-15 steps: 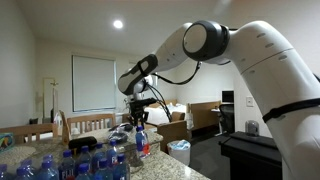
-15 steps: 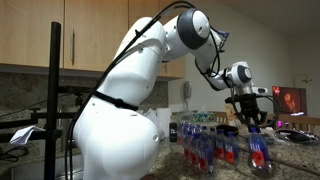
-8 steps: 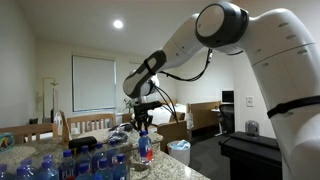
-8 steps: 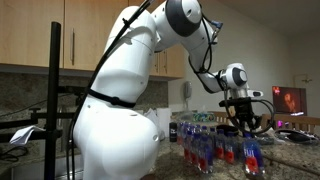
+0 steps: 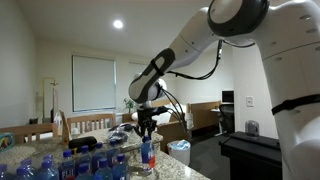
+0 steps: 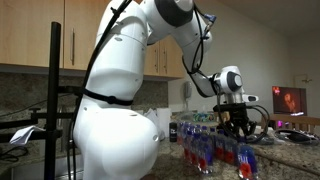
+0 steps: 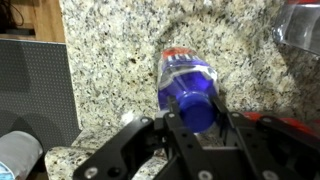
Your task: Move the bottle backward to the second row
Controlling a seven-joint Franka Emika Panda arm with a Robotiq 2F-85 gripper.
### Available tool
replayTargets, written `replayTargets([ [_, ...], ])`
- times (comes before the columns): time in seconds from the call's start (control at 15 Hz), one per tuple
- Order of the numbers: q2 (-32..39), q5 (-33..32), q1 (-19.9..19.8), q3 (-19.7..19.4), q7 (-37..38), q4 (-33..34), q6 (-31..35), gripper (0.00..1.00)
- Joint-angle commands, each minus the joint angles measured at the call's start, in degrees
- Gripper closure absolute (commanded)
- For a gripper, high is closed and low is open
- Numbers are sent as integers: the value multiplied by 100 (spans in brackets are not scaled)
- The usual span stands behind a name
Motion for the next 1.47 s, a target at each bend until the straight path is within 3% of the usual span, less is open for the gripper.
replayTargets([
  [0.0,-556,-136,-66,129,-69,-297,-79,90],
  [0.2,-755,-194,-47,212,-62,-321,-161,90],
  [0.27,-365,-61,-90,210,-1,-130,-68,65],
  [0.47,-500,-59,-85,267,-3,-139,-145,65],
  [0.53,-509,-59,-85,269,-3,-146,-149,90],
  [1.0,38,381,395,740,1559,-336,581,90],
  [1.4,63,585,480,594,3176,-352,586,90],
])
